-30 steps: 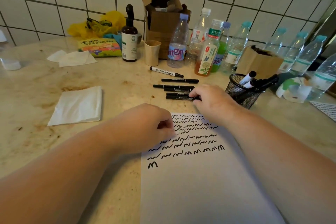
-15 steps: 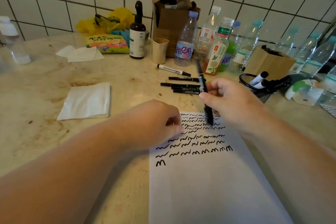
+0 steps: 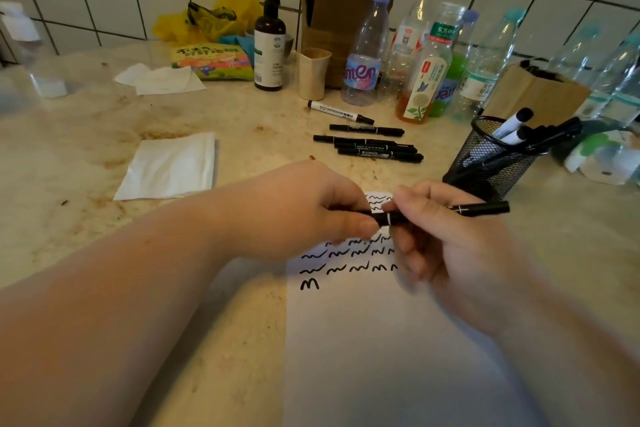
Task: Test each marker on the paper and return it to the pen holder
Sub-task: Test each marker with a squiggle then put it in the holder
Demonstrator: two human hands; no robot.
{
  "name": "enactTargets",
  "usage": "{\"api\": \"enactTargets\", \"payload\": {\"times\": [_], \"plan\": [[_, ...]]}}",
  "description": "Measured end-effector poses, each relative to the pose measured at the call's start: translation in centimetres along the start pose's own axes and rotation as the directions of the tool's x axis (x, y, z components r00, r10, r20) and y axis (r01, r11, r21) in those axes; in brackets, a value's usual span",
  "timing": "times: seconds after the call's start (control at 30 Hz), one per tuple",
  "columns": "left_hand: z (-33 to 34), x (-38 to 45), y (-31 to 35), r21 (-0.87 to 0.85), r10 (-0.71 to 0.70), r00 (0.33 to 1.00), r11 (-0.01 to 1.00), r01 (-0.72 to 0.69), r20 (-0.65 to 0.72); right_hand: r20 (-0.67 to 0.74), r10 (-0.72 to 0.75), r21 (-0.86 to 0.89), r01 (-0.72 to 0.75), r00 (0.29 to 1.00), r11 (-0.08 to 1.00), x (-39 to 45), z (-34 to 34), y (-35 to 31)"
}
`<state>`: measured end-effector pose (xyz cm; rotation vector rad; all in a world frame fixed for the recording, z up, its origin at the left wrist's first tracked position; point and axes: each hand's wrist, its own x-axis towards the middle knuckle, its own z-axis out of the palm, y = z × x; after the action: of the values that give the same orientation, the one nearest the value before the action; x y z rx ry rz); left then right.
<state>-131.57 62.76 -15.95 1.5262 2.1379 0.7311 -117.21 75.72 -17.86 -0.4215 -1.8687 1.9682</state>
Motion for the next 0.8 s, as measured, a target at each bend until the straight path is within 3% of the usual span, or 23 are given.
{"api": "enactTargets", "payload": {"times": [0.13,0.37,0.47,0.53,0.6,0.67,0.8], "plan": [[-1.2,-0.7,-0.1,-0.202,0.127,0.976,0.975,-0.09,0.176,0.083,-0.062,0.033,0.059,0.995,0.998,-0.5,-0.1,-0.7],[-1.3,-0.5,-1.0,-0.487,0.317,0.892,0.864,-0.131,0.323,0.164,-0.252,-0.048,0.263,0.954,0.964,-1.6,0.0,-1.0],[-2.3,-1.0,-2.3,-0.558,0.297,0.885,0.828,-0.051,0.359,0.127,-0.279,0.02,0.279,0.952,0.96,-1.6,-1.2,-1.5],[-2.9,-1.3,-2.7,-0.569,0.214,0.934,0.822,-0.014,0.286,0.106,-0.259,0.142,0.244,0.96,0.959,-1.2,-1.8,-1.6],[-2.6,-0.9,-2.2,-0.455,0.088,0.989,0.89,-0.024,0.122,0.121,-0.159,0.074,0.151,0.98,0.986,-1.0,-1.4,-1.2],[-1.6,-0.1,-1.3,-0.204,-0.02,0.999,0.979,0.01,-0.049,0.155,-0.061,-0.078,0.073,0.986,0.994,-0.9,-0.5,-0.5],[0.2,0.6,-1.2,0.19,-0.003,0.986,0.981,0.035,-0.166,0.098,0.038,-0.281,-0.009,0.994,0.96,-1.2,0.4,0.0]]}}
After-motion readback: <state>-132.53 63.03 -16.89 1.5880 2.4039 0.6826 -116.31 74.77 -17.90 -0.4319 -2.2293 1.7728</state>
